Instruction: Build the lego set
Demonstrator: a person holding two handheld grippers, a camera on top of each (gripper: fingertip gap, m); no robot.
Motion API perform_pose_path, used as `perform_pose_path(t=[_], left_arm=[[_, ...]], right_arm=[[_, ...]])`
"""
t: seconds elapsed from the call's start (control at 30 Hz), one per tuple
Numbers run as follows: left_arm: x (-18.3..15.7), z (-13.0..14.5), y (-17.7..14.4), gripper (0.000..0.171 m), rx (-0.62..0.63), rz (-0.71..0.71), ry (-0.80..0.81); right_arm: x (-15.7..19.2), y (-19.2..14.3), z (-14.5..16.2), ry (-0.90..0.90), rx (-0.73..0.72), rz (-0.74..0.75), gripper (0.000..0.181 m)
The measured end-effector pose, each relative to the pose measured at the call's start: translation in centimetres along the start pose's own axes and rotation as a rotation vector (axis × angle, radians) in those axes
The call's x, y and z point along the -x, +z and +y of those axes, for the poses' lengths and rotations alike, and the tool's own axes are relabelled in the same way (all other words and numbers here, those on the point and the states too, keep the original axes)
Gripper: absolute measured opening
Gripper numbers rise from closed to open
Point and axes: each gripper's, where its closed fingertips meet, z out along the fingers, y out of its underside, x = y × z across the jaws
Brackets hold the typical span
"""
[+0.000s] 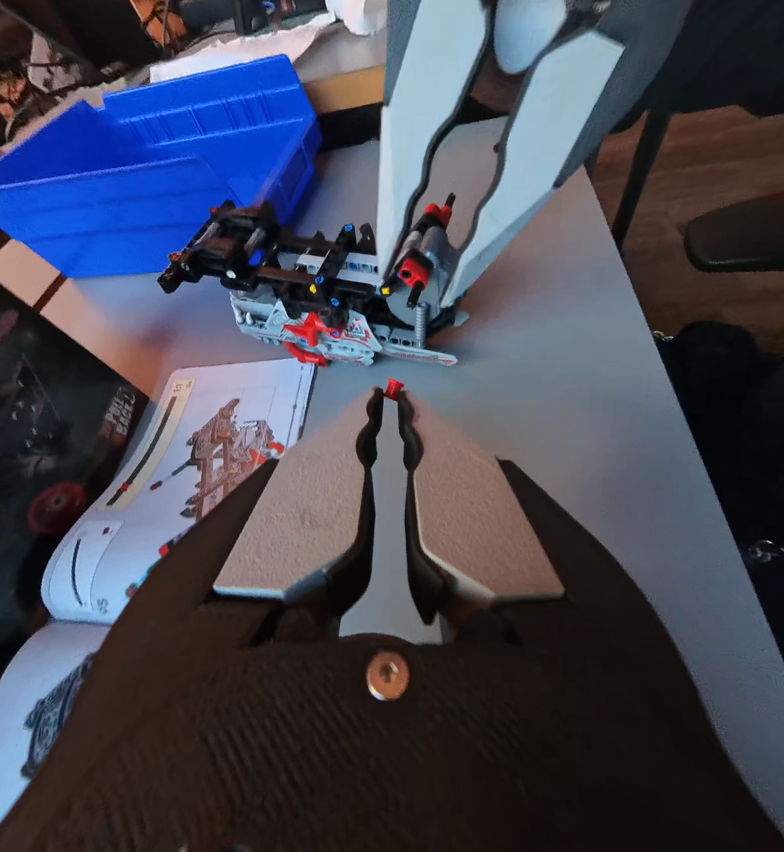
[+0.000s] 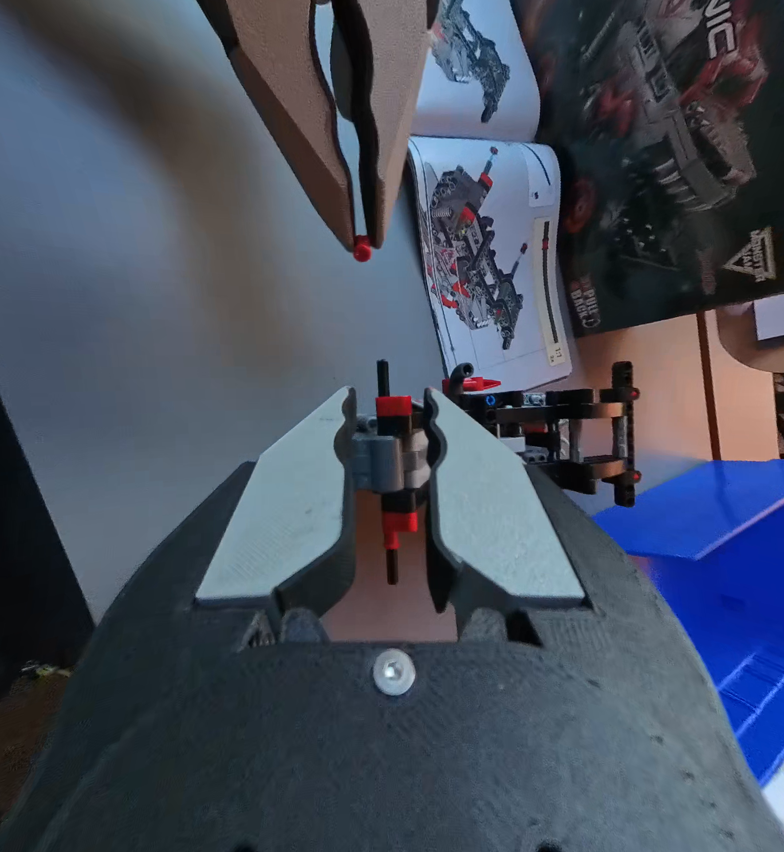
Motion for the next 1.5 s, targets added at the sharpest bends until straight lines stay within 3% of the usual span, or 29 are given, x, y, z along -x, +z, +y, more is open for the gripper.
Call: perform_pose_path(t=[0.1, 0.2, 0.33, 0.37, 0.57, 0.67, 1.0, 1.3, 1.5], left_arm=[[-0.4, 0.2, 0.7, 0.003, 0.033, 0.039, -0.012], [-0.5, 0.2, 1.3, 0.003, 0.057, 0.066, -0.032], [-0.4, 0.9, 1.7, 0.003, 0.088, 0.087, -0.049], [-0.4, 1.0, 1.7, 0.003, 0.084, 0.095, -0.061], [-1.4, -1.2, 1.0, 0.003, -0.160, 0.181, -0.051], [-1.7, -1.0, 0.8, 0.002, -0.202, 0.226, -0.083], [-2.3, -0.2, 1.9, 0.003, -0.149, 0.250, -0.104], [-2.3, -0.5, 1.6, 0.003, -0.168, 0.277, -0.159], [-2.5, 0.3, 2.3, 0.003, -0.014, 0.175, -0.112]], right_arm=[[-0.5, -0.4, 0.2, -0.009, -0.013, 0.015, 0.022], [0.1, -0.7, -0.6, -0.048, -0.061, -0.060, 0.015], [0.4, 0.4, -0.4, -0.074, 0.036, -0.194, 0.011], [0.5, 0.6, -0.5, -0.082, 0.056, -0.227, 0.002], [2.3, 1.1, -0.5, -0.027, 0.079, -0.434, 0.001], [2.1, 0.8, -0.6, 0.055, 0.027, -0.462, 0.001], [3.3, 0.8, -2.1, 0.154, -0.182, -0.595, 0.002], [3.6, 0.8, -2.2, 0.225, -0.179, -0.625, 0.002], [3.4, 0.6, -2.1, 0.230, -0.180, -0.596, 0.003]])
